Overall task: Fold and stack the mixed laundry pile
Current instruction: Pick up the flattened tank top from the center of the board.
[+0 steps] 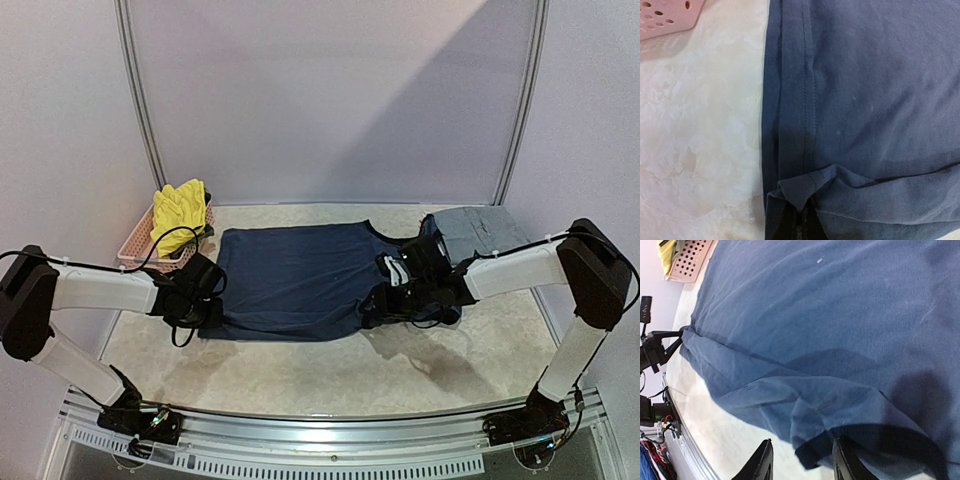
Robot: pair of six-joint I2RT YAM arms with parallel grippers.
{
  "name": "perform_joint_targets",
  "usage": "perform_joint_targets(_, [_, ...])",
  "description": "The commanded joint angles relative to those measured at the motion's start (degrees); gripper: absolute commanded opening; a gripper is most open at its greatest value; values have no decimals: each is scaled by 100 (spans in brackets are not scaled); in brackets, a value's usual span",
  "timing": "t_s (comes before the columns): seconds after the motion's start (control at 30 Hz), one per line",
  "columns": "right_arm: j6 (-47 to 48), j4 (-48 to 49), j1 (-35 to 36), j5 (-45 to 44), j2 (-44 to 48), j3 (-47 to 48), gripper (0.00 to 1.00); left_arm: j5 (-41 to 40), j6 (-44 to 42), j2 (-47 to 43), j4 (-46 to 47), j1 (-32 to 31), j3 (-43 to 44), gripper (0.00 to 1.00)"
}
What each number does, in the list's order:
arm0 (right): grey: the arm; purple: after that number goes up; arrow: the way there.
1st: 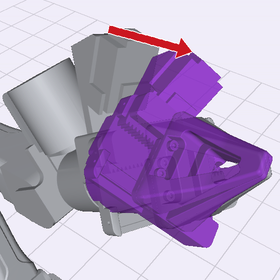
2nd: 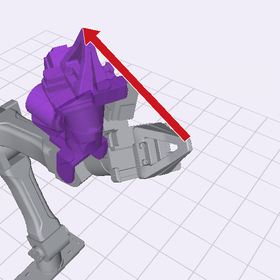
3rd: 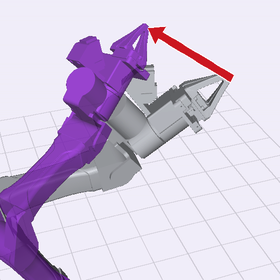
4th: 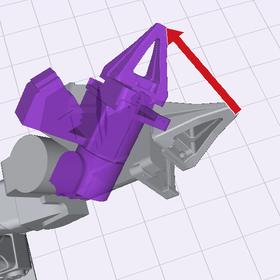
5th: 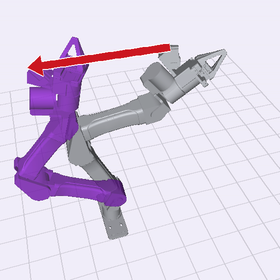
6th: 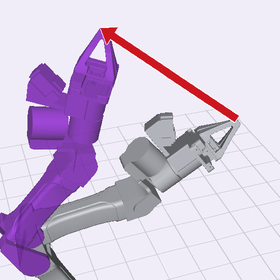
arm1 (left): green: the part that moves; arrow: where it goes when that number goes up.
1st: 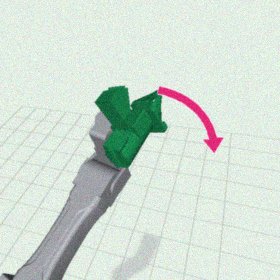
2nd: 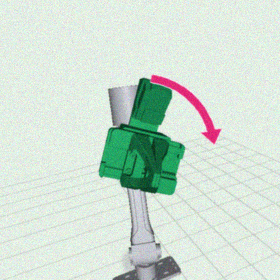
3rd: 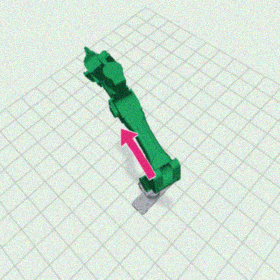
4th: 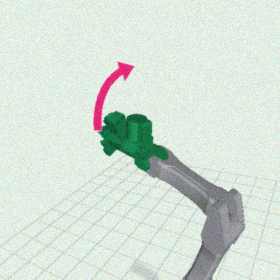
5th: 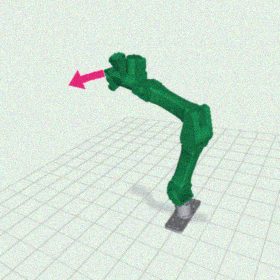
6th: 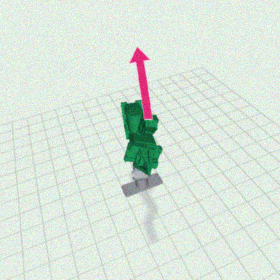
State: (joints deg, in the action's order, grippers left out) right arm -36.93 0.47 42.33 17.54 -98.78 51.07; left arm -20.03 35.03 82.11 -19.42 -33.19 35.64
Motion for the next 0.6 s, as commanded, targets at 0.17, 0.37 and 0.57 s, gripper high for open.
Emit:
perform_joint_targets(0.17, [-226, 224, 4, -72, -275, -9, 40, 67, -48, -61, 127, 80, -87, 0])
perform_joint_targets(0.37, [-298, 248, 6, -249, 215, -386, 41, 76, -49, -55, 158, 85, -100, 0])
perform_joint_targets(0.57, [-441, 496, 4, -343, 239, -604, 42, 86, -73, -41, 160, 85, -87, 0])
